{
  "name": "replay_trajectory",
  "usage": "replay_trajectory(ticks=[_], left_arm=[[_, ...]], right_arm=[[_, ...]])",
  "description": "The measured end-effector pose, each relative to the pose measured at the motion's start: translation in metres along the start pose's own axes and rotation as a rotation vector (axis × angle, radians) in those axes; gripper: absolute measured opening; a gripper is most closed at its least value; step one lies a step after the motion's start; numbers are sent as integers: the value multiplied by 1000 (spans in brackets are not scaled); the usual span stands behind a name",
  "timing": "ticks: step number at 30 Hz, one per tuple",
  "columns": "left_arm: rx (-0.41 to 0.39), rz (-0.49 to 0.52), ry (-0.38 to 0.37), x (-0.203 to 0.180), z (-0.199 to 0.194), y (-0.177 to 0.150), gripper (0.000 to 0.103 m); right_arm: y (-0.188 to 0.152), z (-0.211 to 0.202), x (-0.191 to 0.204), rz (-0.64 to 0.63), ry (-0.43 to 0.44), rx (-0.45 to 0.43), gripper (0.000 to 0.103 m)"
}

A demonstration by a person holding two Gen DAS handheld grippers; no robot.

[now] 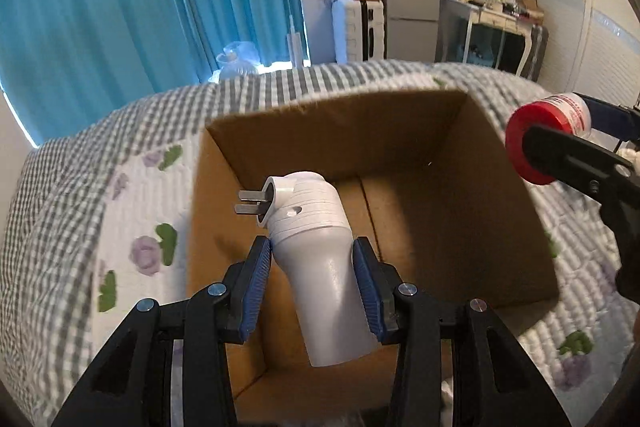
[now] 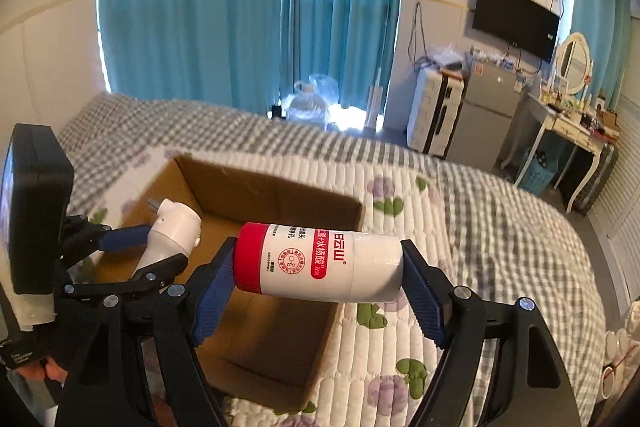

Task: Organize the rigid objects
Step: 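Release the white plug device into the box with the left gripper while the right drops the bottle in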

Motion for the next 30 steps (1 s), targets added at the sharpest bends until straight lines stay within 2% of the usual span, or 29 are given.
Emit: replay_trajectory(ticks=[3,4,5,6,8,11,15,17,18,19,22,26,29,30], left_arm=[[-16,-16,-8,0,5,2,46],[-27,-24,2,5,3,5,53],[-38,-38,19,9,0,8,64],[-51,-51,21,13,-4,12,68],[-75,-61,13,21,-14,18,69],[-110,-70,53,38,-31,23,69],[-126,-91,73,53,-58,14,69],[-129,-93,81,57,-74,7,69],[-131,-84,82,56,-83,3,69],[-132,-77,89,55,-93,-1,69],[-130,-69,105,54,-121,-14,71],[-149,-100,121,54,-161,-33,86],[-141,-120,111,52,-176,-51,97],[-142,-122,111,51,-180,-58,97]], right_arm=[[-6,11,0,-25,12,22,77],[-7,12,0,-35,11,22,77],[-6,13,2,-48,6,18,77],[-2,14,2,-56,-1,4,77],[5,19,2,-57,0,-11,77],[13,28,7,-38,7,-25,77],[7,33,15,0,52,-7,78],[6,19,12,11,20,-42,79],[7,5,11,10,18,-60,82],[8,-5,11,8,23,-63,87],[8,-53,9,8,6,-67,88],[-3,-110,18,-33,-5,-68,93],[-21,-149,26,-48,-15,-72,96],[-30,-159,30,-47,-13,-71,99]])
Point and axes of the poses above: each gripper's, at about its wrist camera, not at the fingertips, and z roughly the way its jaws point, x to its left, y to its top, the point moved 10 cm from there along z, roughly the way its jaws point
